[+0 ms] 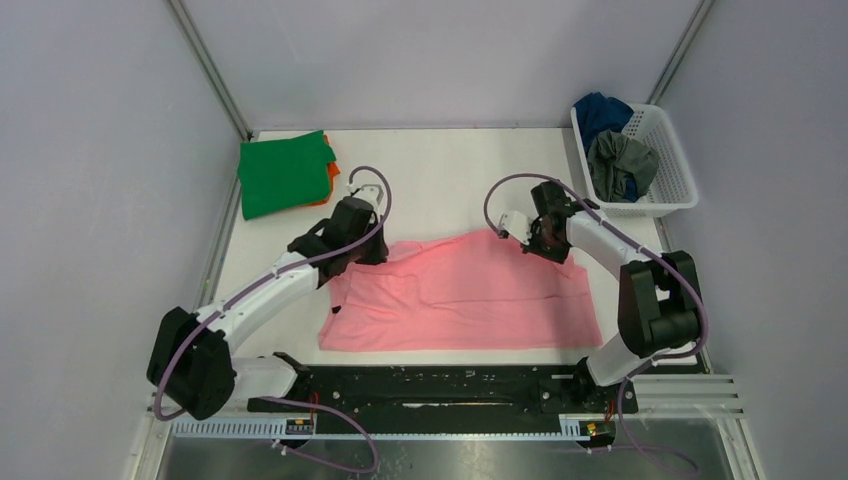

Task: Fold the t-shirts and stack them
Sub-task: Fold the other side of the tshirt into a rectangle

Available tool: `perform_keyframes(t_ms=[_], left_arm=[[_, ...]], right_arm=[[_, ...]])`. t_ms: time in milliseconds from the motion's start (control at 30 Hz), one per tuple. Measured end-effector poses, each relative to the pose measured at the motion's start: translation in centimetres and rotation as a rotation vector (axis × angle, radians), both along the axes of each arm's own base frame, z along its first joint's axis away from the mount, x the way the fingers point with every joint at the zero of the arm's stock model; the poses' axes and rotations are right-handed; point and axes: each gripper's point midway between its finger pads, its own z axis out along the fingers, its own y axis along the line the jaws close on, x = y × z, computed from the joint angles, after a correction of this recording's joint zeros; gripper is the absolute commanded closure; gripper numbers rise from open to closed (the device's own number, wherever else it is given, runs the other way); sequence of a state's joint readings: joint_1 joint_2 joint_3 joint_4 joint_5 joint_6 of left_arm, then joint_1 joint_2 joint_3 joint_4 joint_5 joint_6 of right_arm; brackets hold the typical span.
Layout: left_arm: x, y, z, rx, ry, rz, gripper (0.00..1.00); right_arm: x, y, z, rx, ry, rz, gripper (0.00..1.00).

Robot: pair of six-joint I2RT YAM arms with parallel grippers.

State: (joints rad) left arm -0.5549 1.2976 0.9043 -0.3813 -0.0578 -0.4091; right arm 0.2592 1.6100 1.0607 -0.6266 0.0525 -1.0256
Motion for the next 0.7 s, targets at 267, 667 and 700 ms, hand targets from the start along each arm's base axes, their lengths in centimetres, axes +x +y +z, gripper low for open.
perform_keyframes(t_ms=[267,667,700], left_arm=[[-4.2,1.3,-0.7,-0.073,-0.002,0.034,1.00],[-8.8,3.6,-0.6,-0.182,-0.025,0.109,1.00],[-9.0,3.7,-0.7,-0.184,-0.019,0.117,1.00]], right_arm=[[-3.0,-2.4,0.5,-0.070,-0.041,-0.084,1.00],[-2.5,-4.8,2.4,-0.156,-0.185,-0.234,1.00],[-2.6,-4.9,2.5,-0.155,-0.191,-0.241,1.00]])
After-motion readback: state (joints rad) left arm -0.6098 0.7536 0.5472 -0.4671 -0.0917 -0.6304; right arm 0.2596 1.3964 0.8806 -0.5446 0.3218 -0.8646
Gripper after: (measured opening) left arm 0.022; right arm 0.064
